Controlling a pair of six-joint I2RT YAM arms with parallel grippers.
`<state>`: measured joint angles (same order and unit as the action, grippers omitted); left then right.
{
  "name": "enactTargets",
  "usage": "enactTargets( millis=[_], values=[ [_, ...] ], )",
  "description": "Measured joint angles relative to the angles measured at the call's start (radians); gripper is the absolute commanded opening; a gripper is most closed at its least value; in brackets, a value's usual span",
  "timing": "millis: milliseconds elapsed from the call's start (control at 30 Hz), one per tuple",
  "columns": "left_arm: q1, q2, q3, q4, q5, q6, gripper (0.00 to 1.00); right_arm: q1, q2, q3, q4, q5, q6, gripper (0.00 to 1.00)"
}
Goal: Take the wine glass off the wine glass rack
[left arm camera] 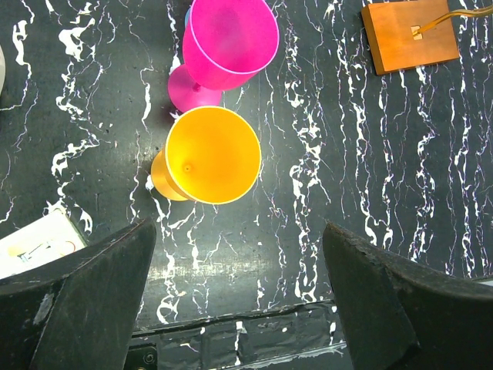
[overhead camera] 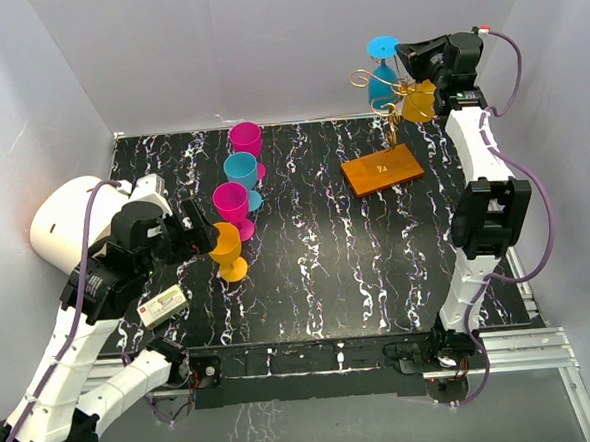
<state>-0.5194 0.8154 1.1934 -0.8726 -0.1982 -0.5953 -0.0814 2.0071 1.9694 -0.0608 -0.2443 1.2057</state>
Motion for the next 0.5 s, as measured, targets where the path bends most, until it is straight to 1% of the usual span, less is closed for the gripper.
enactTargets(
  millis=[300, 500],
  values=[
    [0.0, -0.002, 0.0, -0.001, 0.0, -0.001, 0.88, -0.023, -0.045, -0.06, 0.014, 0.008, 0.002, 0.0],
    [0.0, -0.016, 0.0, -0.007, 0.0, -0.009, 0.88, -0.025, -0.103, -0.132, 0.029, -0.019, 0.002, 0.0]
  ],
)
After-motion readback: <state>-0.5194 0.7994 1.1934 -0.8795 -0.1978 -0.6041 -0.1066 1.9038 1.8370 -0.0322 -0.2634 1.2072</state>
